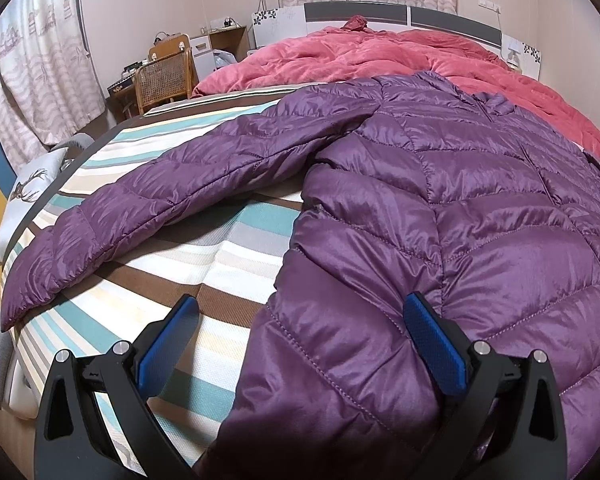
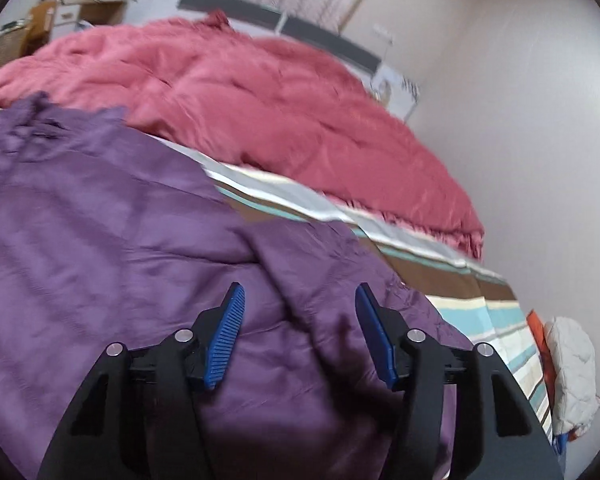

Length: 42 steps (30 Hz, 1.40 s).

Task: Fold large clothes
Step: 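Carry the held sleeve with the right gripper across the jacket body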

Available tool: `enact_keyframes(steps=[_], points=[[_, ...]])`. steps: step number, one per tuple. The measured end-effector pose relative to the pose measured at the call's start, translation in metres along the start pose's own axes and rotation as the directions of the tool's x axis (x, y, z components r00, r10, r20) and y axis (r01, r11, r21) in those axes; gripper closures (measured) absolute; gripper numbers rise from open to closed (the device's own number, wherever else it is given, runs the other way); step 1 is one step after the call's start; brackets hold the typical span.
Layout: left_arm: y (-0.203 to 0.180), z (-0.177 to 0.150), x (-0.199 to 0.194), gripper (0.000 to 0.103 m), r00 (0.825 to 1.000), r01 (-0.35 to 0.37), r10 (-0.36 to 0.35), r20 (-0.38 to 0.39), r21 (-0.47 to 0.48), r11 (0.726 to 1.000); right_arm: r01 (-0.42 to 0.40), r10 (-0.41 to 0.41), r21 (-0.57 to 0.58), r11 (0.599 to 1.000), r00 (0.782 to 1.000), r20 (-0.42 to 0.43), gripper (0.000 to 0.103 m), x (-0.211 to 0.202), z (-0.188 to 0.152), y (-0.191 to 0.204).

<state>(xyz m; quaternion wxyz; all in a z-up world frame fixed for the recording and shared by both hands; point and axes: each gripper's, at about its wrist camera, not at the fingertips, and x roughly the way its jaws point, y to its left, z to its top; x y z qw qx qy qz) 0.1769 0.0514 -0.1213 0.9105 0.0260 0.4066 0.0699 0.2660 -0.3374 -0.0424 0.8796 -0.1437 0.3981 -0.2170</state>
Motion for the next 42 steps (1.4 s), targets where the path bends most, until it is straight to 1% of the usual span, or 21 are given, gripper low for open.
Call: enact_keyframes(steps=[2, 3, 4, 6, 7, 8, 10, 14, 15, 19, 22, 24, 28, 30, 31, 33, 36, 38, 39, 41, 42], points=[[0.0, 0.0, 0.0, 0.002, 1.0, 0.004, -0.004, -0.002, -0.003, 1.0, 0.03, -0.03, 0.008, 1.0, 0.999, -0.037, 0.046, 0.017, 0.003, -0.01], [0.0, 0.0, 0.0, 0.002, 1.0, 0.007, -0.007, -0.004, -0.006, 1.0, 0.033, -0.033, 0.007, 0.999, 0.998, -0.044, 0.056, 0.022, 0.002, -0.011], [0.001, 0.0, 0.001, 0.002, 1.0, 0.009, -0.009, -0.005, -0.007, 1.0, 0.025, -0.025, 0.0, 1.0, 0.998, -0.062, 0.073, 0.029, 0.001, -0.014], [0.001, 0.001, 0.001, 0.002, 1.0, 0.016, -0.016, -0.01, -0.013, 1.0, 0.023, -0.023, 0.003, 1.0, 0.997, -0.069, 0.09, 0.032, -0.001, -0.014], [0.001, 0.001, 0.002, 0.002, 1.0, 0.018, -0.018, -0.01, -0.015, 1.0, 0.028, -0.026, 0.024, 0.999, 0.998, -0.054, 0.093, 0.03, -0.003, -0.018], [0.001, 0.001, 0.002, 0.002, 1.0, 0.02, -0.02, -0.011, -0.017, 1.0, 0.026, -0.024, 0.039, 0.999, 0.999, -0.042, 0.099, 0.026, -0.005, -0.018], [0.002, 0.001, 0.003, 0.002, 1.0, 0.023, -0.023, -0.012, -0.02, 1.0, 0.011, -0.011, 0.072, 0.997, 1.0, 0.003, 0.102, 0.012, -0.006, -0.02], [0.002, 0.001, 0.003, 0.002, 1.0, 0.025, -0.025, -0.013, -0.021, 0.999, -0.017, 0.012, 0.059, 0.998, 0.995, 0.095, 0.103, -0.016, -0.003, -0.012], [0.002, 0.001, 0.003, 0.002, 1.0, 0.025, -0.025, -0.013, -0.022, 0.999, -0.021, 0.015, 0.054, 0.998, 0.994, 0.11, 0.102, -0.02, -0.002, -0.01], [0.002, 0.001, 0.003, 0.002, 1.0, 0.022, -0.022, -0.012, -0.019, 1.0, -0.094, 0.083, 0.067, 0.993, 0.985, 0.153, 0.102, -0.04, -0.001, -0.006], [0.002, 0.001, 0.003, 0.002, 1.0, 0.02, -0.02, -0.012, -0.018, 1.0, -0.149, 0.135, 0.06, 0.987, 0.972, 0.194, 0.102, -0.059, 0.001, 0.005], [0.003, 0.002, 0.002, 0.002, 1.0, 0.018, -0.019, -0.016, -0.018, 1.0, -0.198, 0.182, 0.054, 0.979, 0.958, 0.221, 0.103, -0.071, 0.003, 0.015], [0.005, 0.006, 0.0, 0.002, 0.999, 0.019, -0.02, -0.033, -0.034, 0.999, -0.329, 0.311, 0.028, 0.944, 0.914, 0.26, 0.102, -0.096, 0.006, 0.044], [0.006, 0.009, -0.002, 0.002, 0.999, 0.023, -0.025, -0.042, -0.045, 0.999, -0.381, 0.375, -0.034, 0.924, 0.885, 0.277, 0.102, -0.111, 0.008, 0.067], [0.007, 0.01, -0.003, 0.002, 0.999, 0.025, -0.028, -0.043, -0.052, 0.998, -0.394, 0.394, -0.057, 0.917, 0.875, 0.281, 0.102, -0.116, 0.007, 0.077], [0.009, 0.017, -0.01, 0.002, 0.999, 0.039, -0.041, -0.023, -0.07, 0.997, -0.44, 0.451, -0.104, 0.892, 0.847, 0.281, 0.102, -0.127, 0.007, 0.098], [0.012, 0.03, -0.021, 0.002, 0.998, 0.067, -0.065, 0.024, -0.084, 0.994, -0.529, 0.562, -0.192, 0.827, 0.788, 0.251, 0.102, -0.141, 0.003, 0.135], [0.011, 0.038, -0.022, 0.002, 0.996, 0.08, -0.077, 0.039, -0.076, 0.994, -0.569, 0.617, -0.247, 0.785, 0.756, 0.218, 0.103, -0.146, 0.0, 0.153], [0.01, 0.043, -0.022, 0.002, 0.996, 0.08, -0.077, 0.046, -0.07, 0.994, -0.58, 0.635, -0.273, 0.768, 0.745, 0.204, 0.103, -0.149, -0.002, 0.163], [0.008, 0.053, -0.02, 0.002, 0.995, 0.087, -0.084, 0.056, -0.068, 0.994, -0.615, 0.677, -0.32, 0.721, 0.724, 0.132, 0.103, -0.15, -0.006, 0.182], [0.006, 0.058, -0.018, 0.002, 0.994, 0.099, -0.095, 0.056, -0.07, 0.993, -0.624, 0.686, -0.327, 0.709, 0.718, 0.119, 0.102, -0.15, -0.008, 0.186]])
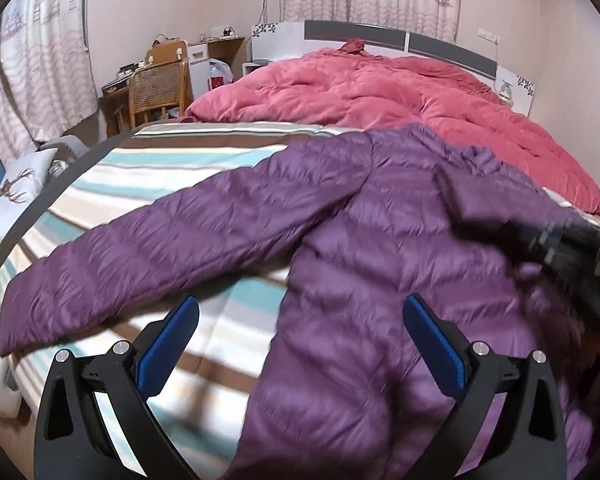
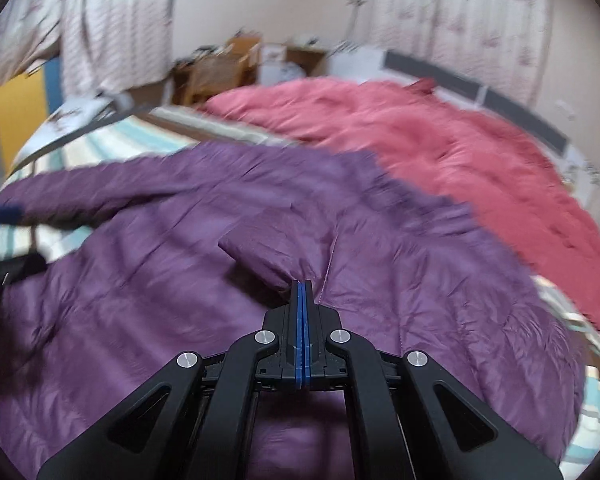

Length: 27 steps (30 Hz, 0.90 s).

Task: Fold large clothes

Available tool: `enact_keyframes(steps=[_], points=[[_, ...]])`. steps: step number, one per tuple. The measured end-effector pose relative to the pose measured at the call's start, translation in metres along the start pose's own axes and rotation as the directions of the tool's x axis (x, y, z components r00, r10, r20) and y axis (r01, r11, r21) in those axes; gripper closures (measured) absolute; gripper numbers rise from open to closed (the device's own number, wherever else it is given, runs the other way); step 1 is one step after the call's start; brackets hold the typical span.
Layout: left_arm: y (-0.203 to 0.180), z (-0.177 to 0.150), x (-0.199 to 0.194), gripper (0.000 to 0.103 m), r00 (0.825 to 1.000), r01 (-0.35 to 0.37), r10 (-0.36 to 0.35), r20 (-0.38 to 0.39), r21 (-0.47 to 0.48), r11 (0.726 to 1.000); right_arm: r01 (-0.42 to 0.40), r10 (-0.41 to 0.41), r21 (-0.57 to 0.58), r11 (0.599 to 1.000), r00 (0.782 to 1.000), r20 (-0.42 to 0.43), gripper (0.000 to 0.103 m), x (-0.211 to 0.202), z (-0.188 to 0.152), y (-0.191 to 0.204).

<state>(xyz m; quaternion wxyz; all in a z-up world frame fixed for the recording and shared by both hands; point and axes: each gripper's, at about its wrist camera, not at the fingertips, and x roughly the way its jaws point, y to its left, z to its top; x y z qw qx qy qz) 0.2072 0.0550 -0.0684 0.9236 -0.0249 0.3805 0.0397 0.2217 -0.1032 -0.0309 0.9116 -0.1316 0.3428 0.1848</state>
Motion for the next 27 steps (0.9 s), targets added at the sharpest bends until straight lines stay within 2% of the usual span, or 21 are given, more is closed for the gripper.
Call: enact_keyframes(steps=[3, 5, 7, 10, 13, 15, 16, 17, 18, 20, 21, 22, 23, 24, 26, 27], points=[[-0.011, 0.015, 0.011, 0.002, 0.999, 0.053, -0.053, -0.012, -0.011, 0.999, -0.062, 0.063, 0.019, 0.998, 0.995, -0.076, 0.102, 0.01, -0.002, 0.001], [-0.021, 0.027, 0.02, 0.002, 0.995, 0.097, -0.097, -0.017, -0.018, 0.995, -0.085, 0.089, 0.05, 0.995, 0.994, -0.068, 0.098, 0.007, -0.003, -0.003], [-0.032, 0.038, 0.028, 0.002, 0.992, 0.127, -0.128, -0.023, -0.023, 0.992, -0.128, 0.134, 0.089, 0.988, 0.989, -0.064, 0.086, 0.003, -0.005, -0.008], [-0.059, 0.055, 0.043, 0.002, 0.984, 0.178, -0.178, -0.028, -0.012, 0.984, -0.14, 0.145, 0.131, 0.981, 0.989, -0.03, 0.085, -0.015, -0.014, -0.015], [-0.079, 0.062, 0.055, 0.002, 0.978, 0.206, -0.206, -0.041, -0.004, 0.979, -0.118, 0.118, 0.219, 0.969, 0.993, 0.012, 0.085, -0.037, -0.028, -0.038], [-0.094, 0.065, 0.067, 0.002, 0.977, 0.205, -0.204, -0.06, 0.008, 0.979, -0.063, 0.058, 0.269, 0.961, 0.998, 0.029, 0.085, -0.049, -0.036, -0.057], [-0.098, 0.066, 0.071, 0.005, 0.978, 0.199, -0.197, -0.068, 0.013, 0.98, -0.002, -0.01, 0.317, 0.948, 0.999, 0.036, 0.085, -0.058, -0.043, -0.072], [-0.106, 0.065, 0.078, 0.019, 0.977, 0.201, -0.199, -0.081, 0.021, 0.979, 0.032, -0.047, 0.35, 0.936, 0.998, 0.037, 0.085, -0.063, -0.048, -0.081], [-0.109, 0.064, 0.08, 0.029, 0.974, 0.211, -0.208, -0.093, 0.027, 0.977, 0.087, -0.107, 0.397, 0.914, 0.994, 0.029, 0.085, -0.068, -0.054, -0.095], [-0.116, 0.06, 0.088, 0.072, 0.966, 0.226, -0.22, -0.132, 0.03, 0.974, 0.22, -0.244, 0.47, 0.855, 0.97, -0.011, 0.085, -0.076, -0.065, -0.123], [-0.116, 0.058, 0.09, 0.082, 0.958, 0.254, -0.25, -0.141, 0.013, 0.967, 0.261, -0.282, 0.488, 0.833, 0.959, -0.031, 0.085, -0.077, -0.069, -0.132], [-0.115, 0.057, 0.09, 0.091, 0.958, 0.255, -0.253, -0.135, -0.002, 0.967, 0.323, -0.334, 0.508, 0.799, 0.94, -0.073, 0.085, -0.076, -0.075, -0.146], [-0.111, 0.056, 0.087, 0.097, 0.962, 0.247, -0.247, -0.118, -0.015, 0.969, 0.348, -0.351, 0.521, 0.78, 0.931, -0.097, 0.085, -0.073, -0.079, -0.155], [-0.106, 0.057, 0.085, 0.097, 0.962, 0.252, -0.255, -0.101, -0.037, 0.967, 0.357, -0.351, 0.537, 0.765, 0.929, -0.117, 0.085, -0.07, -0.083, -0.164], [-0.098, 0.057, 0.083, 0.098, 0.965, 0.245, -0.249, -0.08, -0.052, 0.968, 0.347, -0.327, 0.573, 0.742, 0.934, -0.143, 0.085, -0.061, -0.088, -0.179], [-0.094, 0.056, 0.082, 0.098, 0.969, 0.233, -0.237, -0.069, -0.052, 0.971, 0.332, -0.315, 0.58, 0.744, 0.94, -0.135, 0.085, -0.058, -0.088, -0.181]])
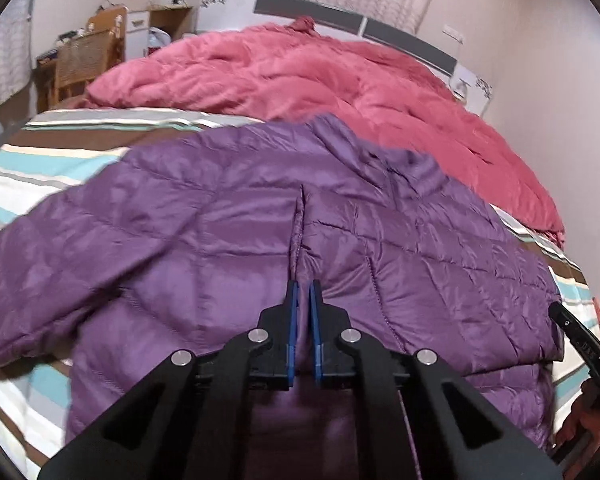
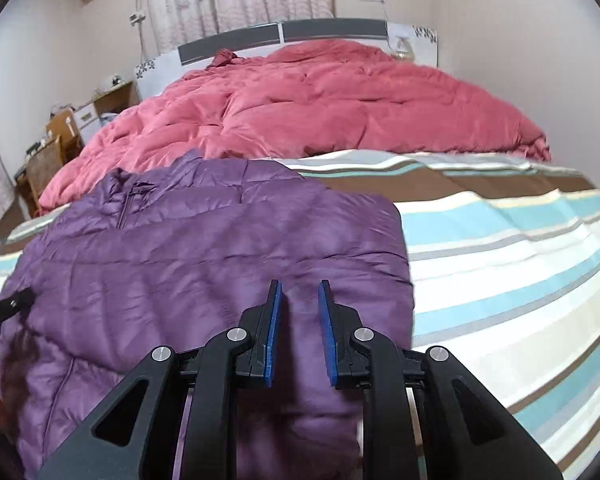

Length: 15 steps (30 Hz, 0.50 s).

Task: Fold large clothes

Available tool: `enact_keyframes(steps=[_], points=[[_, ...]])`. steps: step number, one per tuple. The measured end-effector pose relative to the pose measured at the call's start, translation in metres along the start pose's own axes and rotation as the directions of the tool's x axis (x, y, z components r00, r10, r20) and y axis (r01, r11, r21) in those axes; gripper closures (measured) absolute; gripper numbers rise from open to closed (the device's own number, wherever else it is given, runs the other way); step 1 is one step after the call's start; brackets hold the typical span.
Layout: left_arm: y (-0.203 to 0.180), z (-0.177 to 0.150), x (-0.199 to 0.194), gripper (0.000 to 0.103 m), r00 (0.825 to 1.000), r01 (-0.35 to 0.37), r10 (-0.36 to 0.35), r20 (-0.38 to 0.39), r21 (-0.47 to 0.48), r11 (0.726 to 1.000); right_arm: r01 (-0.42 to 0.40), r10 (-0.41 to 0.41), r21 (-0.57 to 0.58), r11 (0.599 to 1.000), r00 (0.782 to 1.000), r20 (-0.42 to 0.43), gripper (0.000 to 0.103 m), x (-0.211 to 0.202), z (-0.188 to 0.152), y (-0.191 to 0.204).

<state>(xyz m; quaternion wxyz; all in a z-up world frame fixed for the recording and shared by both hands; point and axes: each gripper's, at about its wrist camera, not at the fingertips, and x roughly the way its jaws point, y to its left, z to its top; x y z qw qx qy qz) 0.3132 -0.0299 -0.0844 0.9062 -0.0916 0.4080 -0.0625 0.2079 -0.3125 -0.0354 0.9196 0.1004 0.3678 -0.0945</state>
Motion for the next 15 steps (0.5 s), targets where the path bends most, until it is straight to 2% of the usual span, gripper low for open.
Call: enact_keyframes(steps=[2, 4, 8, 13, 15], points=[[0.009, -0.001, -0.001, 0.098, 1.0, -0.021, 0.021, 0.012, -0.005, 1.0, -0.021, 0.021, -0.019, 1.0, 1.0, -0.005, 0.085, 0.006, 0.003, 0.006], [0.014, -0.004, 0.005, 0.097, 1.0, -0.026, 0.025, -0.012, -0.015, 1.0, -0.029, 0.028, -0.049, 0.998, 1.0, -0.008, 0.085, 0.011, 0.004, 0.015], [0.018, -0.009, 0.018, 0.089, 0.998, -0.033, 0.032, -0.051, -0.023, 0.999, -0.003, -0.004, -0.071, 0.998, 0.995, -0.101, 0.085, 0.045, 0.002, 0.021], [0.013, -0.013, 0.025, 0.088, 0.997, -0.053, 0.053, -0.058, 0.008, 0.999, 0.023, -0.032, -0.09, 0.996, 0.995, -0.093, 0.085, 0.049, -0.002, 0.022], [0.013, -0.013, 0.022, 0.082, 0.997, -0.053, 0.053, -0.056, 0.008, 0.999, 0.026, -0.035, -0.093, 0.995, 0.995, -0.092, 0.085, 0.049, -0.001, 0.022]])
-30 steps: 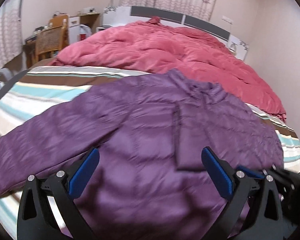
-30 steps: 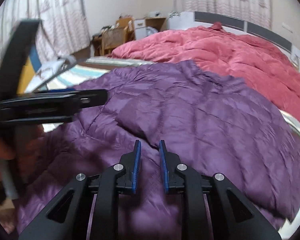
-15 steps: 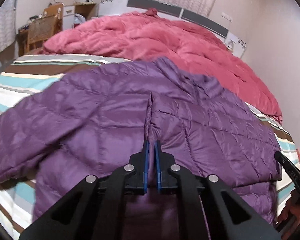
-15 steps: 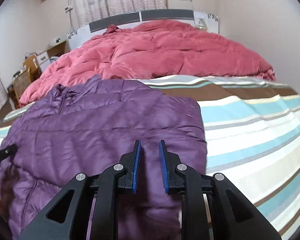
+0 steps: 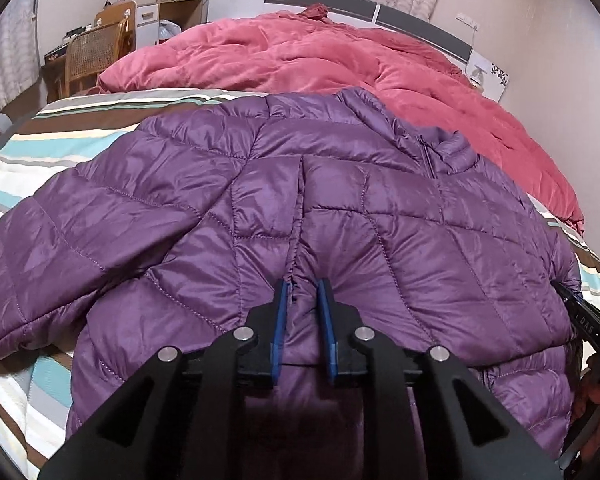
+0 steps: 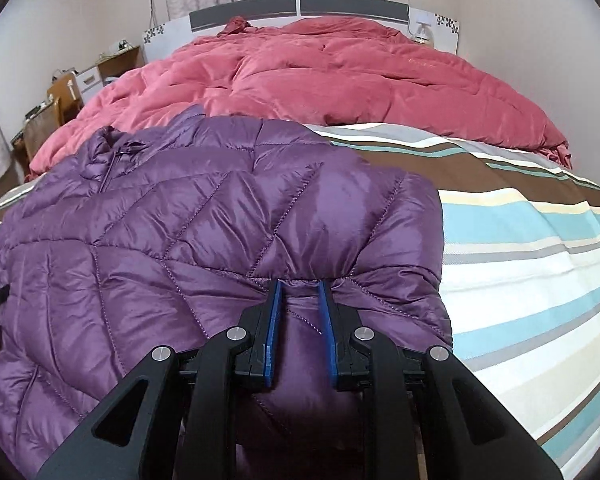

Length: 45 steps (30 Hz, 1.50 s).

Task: Fold large clothes

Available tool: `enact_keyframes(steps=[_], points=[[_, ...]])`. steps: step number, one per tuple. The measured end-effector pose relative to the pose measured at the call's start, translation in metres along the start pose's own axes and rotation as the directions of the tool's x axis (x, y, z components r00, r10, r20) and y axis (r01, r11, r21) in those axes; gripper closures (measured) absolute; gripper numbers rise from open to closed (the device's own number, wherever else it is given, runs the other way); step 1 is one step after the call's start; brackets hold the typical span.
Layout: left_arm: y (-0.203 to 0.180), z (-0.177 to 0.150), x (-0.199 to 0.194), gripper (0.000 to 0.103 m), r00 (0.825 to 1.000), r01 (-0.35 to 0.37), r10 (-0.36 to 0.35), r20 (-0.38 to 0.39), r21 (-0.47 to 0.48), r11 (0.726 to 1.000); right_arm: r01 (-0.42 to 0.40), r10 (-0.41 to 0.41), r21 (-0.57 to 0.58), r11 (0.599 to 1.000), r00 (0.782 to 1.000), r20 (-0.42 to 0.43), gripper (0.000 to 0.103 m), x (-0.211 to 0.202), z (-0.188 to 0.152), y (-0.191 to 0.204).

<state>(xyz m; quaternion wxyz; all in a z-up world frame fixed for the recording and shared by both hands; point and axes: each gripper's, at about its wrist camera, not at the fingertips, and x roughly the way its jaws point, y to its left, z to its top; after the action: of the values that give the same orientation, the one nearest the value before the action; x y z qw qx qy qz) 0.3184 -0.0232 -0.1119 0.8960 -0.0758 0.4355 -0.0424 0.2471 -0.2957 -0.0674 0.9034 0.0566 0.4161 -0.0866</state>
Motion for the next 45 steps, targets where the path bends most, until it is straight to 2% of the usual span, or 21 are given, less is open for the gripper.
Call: enact_keyframes(steps=[1, 2, 4, 6, 8, 11, 15, 18, 20, 24, 25, 28, 32, 34, 36, 37, 38, 39, 40, 42, 45], points=[[0.001, 0.0, -0.003, 0.069, 1.0, 0.005, -0.005, 0.003, -0.006, 1.0, -0.002, 0.002, 0.002, 1.0, 1.0, 0.001, 0.085, -0.001, -0.001, 0.0], [0.004, -0.001, -0.008, 0.047, 1.0, 0.016, -0.016, 0.006, -0.013, 1.0, -0.007, 0.007, 0.006, 1.0, 1.0, 0.006, 0.085, -0.003, -0.001, -0.001], [0.007, -0.002, -0.02, 0.019, 1.0, 0.013, -0.012, 0.016, -0.016, 1.0, -0.008, 0.008, 0.01, 1.0, 1.0, 0.02, 0.085, -0.011, -0.003, -0.003], [0.018, -0.004, -0.038, 0.016, 0.999, -0.001, 0.001, 0.055, -0.012, 1.0, 0.003, -0.004, 0.011, 1.0, 0.999, 0.045, 0.085, -0.025, -0.006, -0.004], [0.032, -0.008, -0.05, 0.009, 0.997, -0.018, 0.02, 0.072, -0.024, 1.0, -0.003, 0.002, 0.018, 1.0, 0.999, 0.049, 0.085, -0.04, -0.014, -0.006], [0.068, -0.016, -0.07, 0.004, 0.992, -0.06, 0.071, 0.106, -0.102, 0.993, -0.014, 0.011, 0.045, 0.999, 0.998, 0.059, 0.085, -0.059, -0.029, -0.011], [0.117, -0.028, -0.091, 0.002, 0.982, -0.117, 0.145, 0.123, -0.213, 0.97, 0.022, -0.025, 0.04, 0.999, 0.998, 0.061, 0.085, -0.061, -0.043, -0.014], [0.158, -0.041, -0.106, 0.002, 0.97, -0.167, 0.211, 0.12, -0.305, 0.938, 0.031, -0.033, 0.049, 0.998, 0.998, 0.045, 0.085, -0.055, -0.045, -0.015], [0.188, -0.051, -0.117, 0.002, 0.958, -0.191, 0.258, 0.126, -0.39, 0.901, 0.037, -0.038, 0.039, 0.999, 0.999, 0.026, 0.085, -0.048, -0.047, -0.013], [0.24, -0.069, -0.131, 0.004, 0.945, -0.19, 0.303, 0.124, -0.544, 0.817, 0.043, -0.043, 0.037, 0.998, 0.999, 0.015, 0.085, -0.044, -0.047, -0.012], [0.253, -0.074, -0.135, 0.007, 0.94, -0.192, 0.318, 0.123, -0.579, 0.792, 0.047, -0.047, 0.034, 0.998, 0.999, 0.016, 0.085, -0.045, -0.047, -0.012], [0.276, -0.086, -0.138, 0.019, 0.935, -0.185, 0.335, 0.118, -0.643, 0.743, 0.058, -0.059, 0.025, 0.998, 0.998, 0.02, 0.085, -0.045, -0.048, -0.01], [0.304, -0.112, -0.137, 0.036, 0.939, -0.16, 0.331, 0.087, -0.745, 0.647, 0.058, -0.059, 0.027, 0.998, 0.998, 0.023, 0.085, -0.045, -0.049, -0.009], [0.311, -0.121, -0.136, 0.042, 0.939, -0.132, 0.329, 0.099, -0.78, 0.611, 0.059, -0.06, 0.027, 0.998, 0.998, 0.023, 0.084, -0.045, -0.049, -0.009], [0.31, -0.124, -0.134, 0.042, 0.934, -0.139, 0.343, 0.098, -0.786, 0.602, 0.06, -0.061, 0.026, 0.998, 0.998, 0.024, 0.085, -0.045, -0.049, -0.008], [0.309, -0.127, -0.137, 0.042, 0.925, -0.166, 0.371, 0.078, -0.797, 0.581, 0.061, -0.062, 0.026, 0.998, 0.998, 0.024, 0.085, -0.045, -0.049, -0.008], [0.305, -0.135, -0.144, 0.038, 0.904, -0.186, 0.422, 0.068, -0.826, 0.532, 0.062, -0.063, 0.024, 0.998, 0.998, 0.024, 0.085, -0.045, -0.049, -0.008], [0.304, -0.144, -0.15, 0.033, 0.89, -0.171, 0.448, 0.08, -0.853, 0.492, 0.061, -0.062, 0.025, 0.998, 0.998, 0.025, 0.084, -0.045, -0.049, -0.009], [0.303, -0.151, -0.152, 0.025, 0.886, -0.151, 0.455, 0.092, -0.87, 0.469, 0.06, -0.06, 0.027, 0.998, 0.998, 0.025, 0.084, -0.045, -0.049, -0.009], [0.307, -0.154, -0.143, 0.025, 0.895, -0.128, 0.435, 0.098, -0.879, 0.46, 0.062, -0.062, 0.025, 0.998, 0.998, 0.024, 0.085, -0.045, -0.048, -0.008], [0.319, -0.146, -0.138, 0.026, 0.884, -0.133, 0.45, 0.129, -0.853, 0.505, 0.058, -0.059, 0.027, 0.998, 0.998, 0.025, 0.084, -0.046, -0.048, -0.009]])
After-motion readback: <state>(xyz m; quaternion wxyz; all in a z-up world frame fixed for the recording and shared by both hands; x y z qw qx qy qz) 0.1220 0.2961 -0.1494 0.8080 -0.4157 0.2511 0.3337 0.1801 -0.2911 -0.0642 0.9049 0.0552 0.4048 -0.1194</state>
